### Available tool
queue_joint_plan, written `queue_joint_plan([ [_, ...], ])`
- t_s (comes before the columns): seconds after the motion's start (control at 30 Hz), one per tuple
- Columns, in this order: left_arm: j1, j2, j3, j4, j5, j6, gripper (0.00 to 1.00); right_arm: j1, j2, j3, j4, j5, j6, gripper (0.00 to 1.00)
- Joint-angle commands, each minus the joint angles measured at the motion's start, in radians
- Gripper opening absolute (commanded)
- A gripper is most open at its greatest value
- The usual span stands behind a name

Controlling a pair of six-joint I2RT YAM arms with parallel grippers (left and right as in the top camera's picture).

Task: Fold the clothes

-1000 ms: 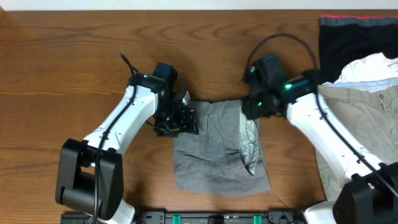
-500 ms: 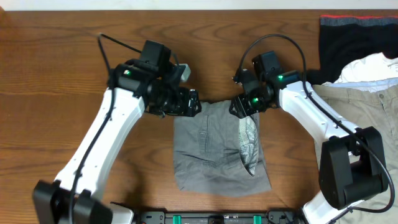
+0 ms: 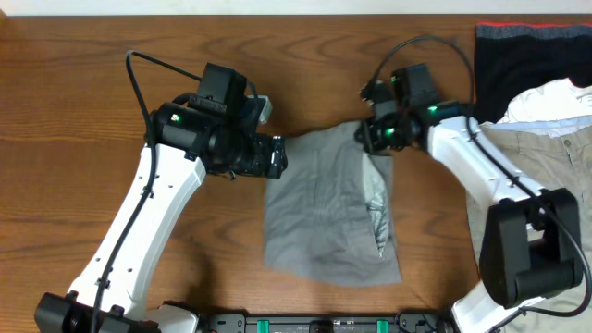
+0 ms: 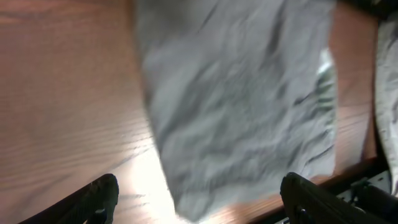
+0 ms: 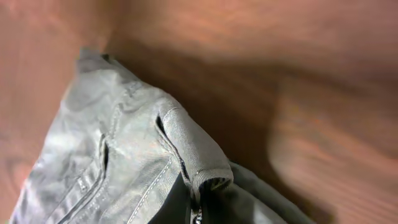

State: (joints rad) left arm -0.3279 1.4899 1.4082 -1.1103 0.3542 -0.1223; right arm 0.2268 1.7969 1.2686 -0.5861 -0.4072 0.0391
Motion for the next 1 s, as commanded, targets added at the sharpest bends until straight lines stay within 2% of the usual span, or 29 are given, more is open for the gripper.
queue_joint_plan([
  [0.0,0.011,-0.007,0.017,-0.026,-0.061,0.017,0.85,-0.044,-0.016,0.126,-0.018,0.033,0.023,0.01],
  [0.27,0.134,-0.038,0.048,-0.05,-0.061,-0.018,0.84,0.036,-0.015,0.306,-0.056,-0.085,0.021,0.01],
  [0.6,0.349,-0.173,0.077,-0.071,-0.064,-0.009,0.85,0.299,0.034,0.309,0.148,-0.095,0.044,0.01],
  [0.83,0.41,-0.234,0.077,-0.1,-0.08,-0.005,0.85,0.435,0.071,0.309,0.25,-0.098,0.046,0.03],
  [0.9,0.41,-0.234,0.077,-0.101,-0.079,-0.005,0.85,0.451,0.071,0.309,0.243,-0.09,0.045,0.08],
  [0.97,0.41,-0.231,0.077,-0.1,-0.079,-0.005,0.85,0.454,0.07,0.309,0.226,-0.056,0.046,0.24],
])
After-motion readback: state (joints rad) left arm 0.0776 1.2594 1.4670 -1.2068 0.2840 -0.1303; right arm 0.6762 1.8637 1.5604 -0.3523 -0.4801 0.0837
